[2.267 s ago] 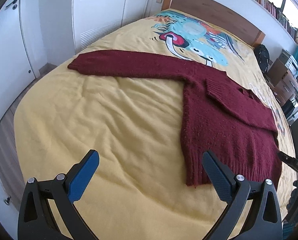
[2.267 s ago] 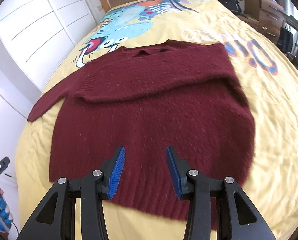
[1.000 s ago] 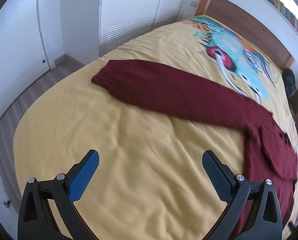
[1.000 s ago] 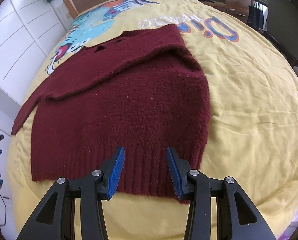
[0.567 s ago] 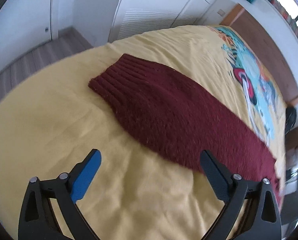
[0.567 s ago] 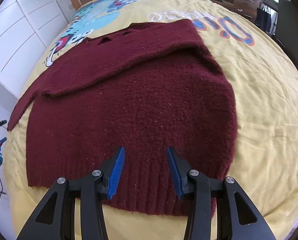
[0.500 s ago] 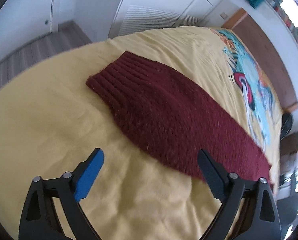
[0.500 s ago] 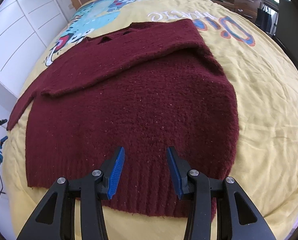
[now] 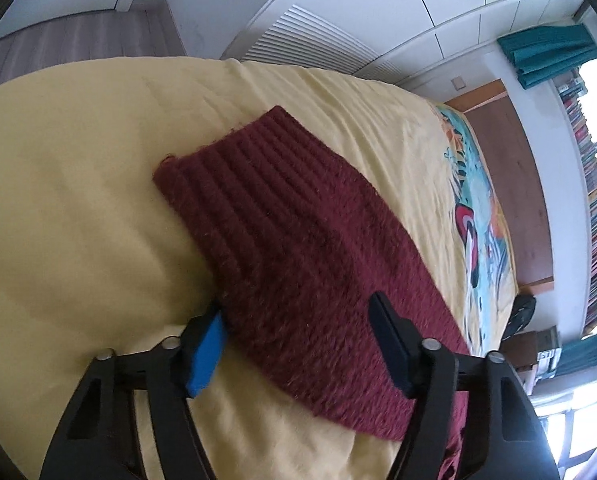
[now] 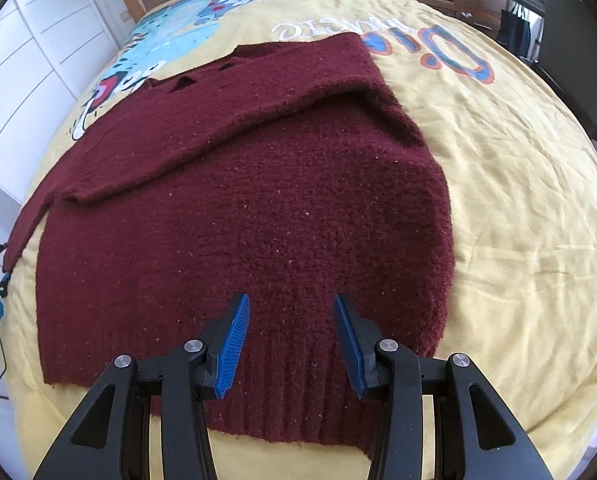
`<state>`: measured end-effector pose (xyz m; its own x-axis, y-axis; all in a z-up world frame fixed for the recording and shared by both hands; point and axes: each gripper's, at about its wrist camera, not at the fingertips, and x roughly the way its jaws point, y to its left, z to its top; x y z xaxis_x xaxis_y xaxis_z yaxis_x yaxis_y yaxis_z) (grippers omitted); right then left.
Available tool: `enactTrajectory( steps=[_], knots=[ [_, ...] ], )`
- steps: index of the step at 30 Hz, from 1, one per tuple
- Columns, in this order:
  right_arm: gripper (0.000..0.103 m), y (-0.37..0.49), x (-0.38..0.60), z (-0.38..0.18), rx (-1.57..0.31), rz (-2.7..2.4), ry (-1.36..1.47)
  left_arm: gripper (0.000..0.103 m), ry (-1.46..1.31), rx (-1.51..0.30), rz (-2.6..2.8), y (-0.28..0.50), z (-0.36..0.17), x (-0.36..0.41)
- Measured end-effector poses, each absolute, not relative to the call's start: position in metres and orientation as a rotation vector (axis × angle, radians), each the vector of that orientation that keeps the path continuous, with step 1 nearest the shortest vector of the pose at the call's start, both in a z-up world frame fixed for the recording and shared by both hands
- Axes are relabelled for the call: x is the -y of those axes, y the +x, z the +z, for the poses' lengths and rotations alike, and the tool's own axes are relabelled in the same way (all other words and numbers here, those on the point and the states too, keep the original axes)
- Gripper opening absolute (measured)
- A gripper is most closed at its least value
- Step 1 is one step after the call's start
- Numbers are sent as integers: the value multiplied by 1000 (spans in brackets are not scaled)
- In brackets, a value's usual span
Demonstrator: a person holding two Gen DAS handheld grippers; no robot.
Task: Fold small clothes
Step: 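Reach the left gripper to the other sleeve cuff and close on it, then lift the cuff with the left gripper and carry it across the sweater body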
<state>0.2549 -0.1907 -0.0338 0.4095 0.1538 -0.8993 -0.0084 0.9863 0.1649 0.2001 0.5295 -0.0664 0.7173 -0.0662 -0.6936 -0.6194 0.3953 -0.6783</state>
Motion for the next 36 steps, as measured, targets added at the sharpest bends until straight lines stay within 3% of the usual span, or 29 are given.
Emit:
enactTrajectory(
  steps=[5, 7, 8, 24, 36],
  knots=[
    [45, 257, 184, -36, -1149, 115, 134, 39, -1152, -720, 394, 201, -68, -539],
    [45, 257, 183, -36, -1149, 121, 131, 19, -1174, -722, 393, 202, -71, -541],
    [45, 257, 183, -37, -1149, 123, 130, 16, -1179, -726, 392, 202, -71, -541],
    [45, 248, 196, -34, -1117, 154, 148, 12, -1071, -751, 350, 236, -16, -504],
    [45, 235, 228, -31, -1094, 140, 161, 12, -986, -781, 248, 287, 32, -424]
  ],
)
